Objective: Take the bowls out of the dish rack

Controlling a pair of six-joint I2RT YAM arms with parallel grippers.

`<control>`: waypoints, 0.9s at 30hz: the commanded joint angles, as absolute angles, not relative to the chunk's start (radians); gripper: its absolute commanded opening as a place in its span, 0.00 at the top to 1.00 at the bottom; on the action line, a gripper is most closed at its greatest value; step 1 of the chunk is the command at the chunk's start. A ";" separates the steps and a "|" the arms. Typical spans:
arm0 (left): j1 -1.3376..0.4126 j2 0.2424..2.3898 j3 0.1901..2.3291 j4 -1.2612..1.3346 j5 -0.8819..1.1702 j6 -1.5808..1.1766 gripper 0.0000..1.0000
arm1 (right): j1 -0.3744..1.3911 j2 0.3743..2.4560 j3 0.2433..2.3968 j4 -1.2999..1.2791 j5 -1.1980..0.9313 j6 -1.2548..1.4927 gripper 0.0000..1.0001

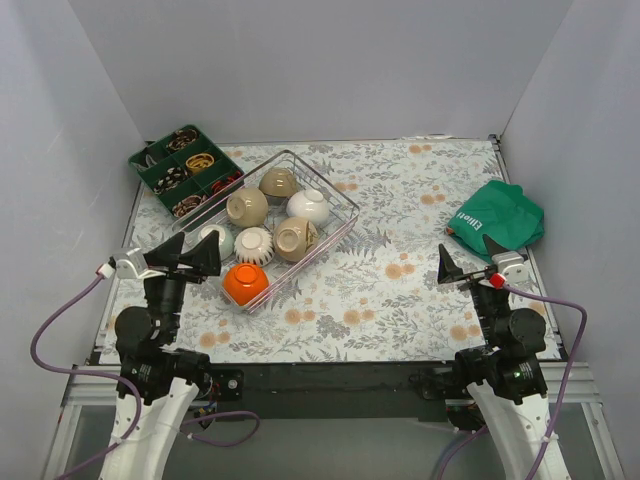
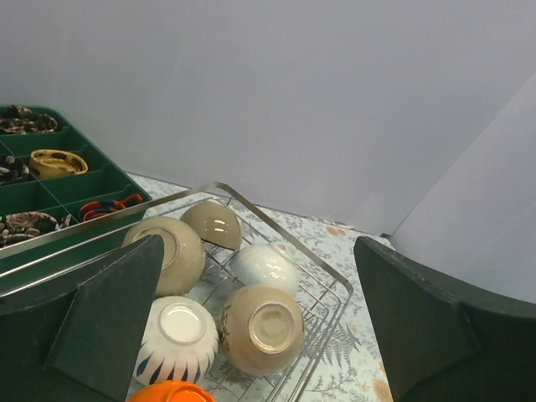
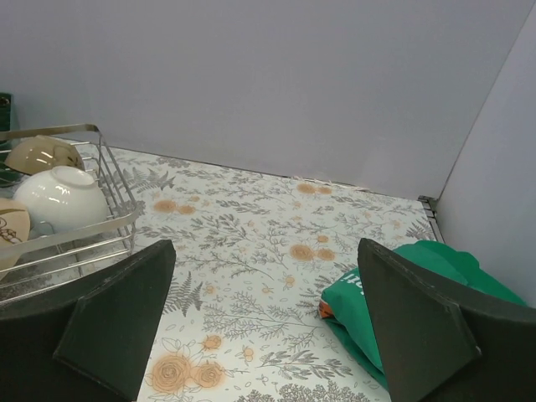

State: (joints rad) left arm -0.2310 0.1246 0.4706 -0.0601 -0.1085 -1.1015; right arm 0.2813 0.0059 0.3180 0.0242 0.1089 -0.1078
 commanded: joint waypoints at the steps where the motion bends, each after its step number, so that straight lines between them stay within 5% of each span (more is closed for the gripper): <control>1: -0.225 0.169 0.499 -0.086 -0.109 -1.104 0.02 | 0.276 -0.086 0.338 0.049 0.086 -0.101 0.01; 17: -0.225 0.414 0.561 -0.175 -0.002 -1.144 0.02 | 0.278 0.166 0.437 0.002 -0.100 0.035 0.01; 27: -0.225 0.716 0.796 -0.363 0.054 -1.223 0.02 | 0.279 0.230 0.425 -0.025 -0.087 0.112 0.01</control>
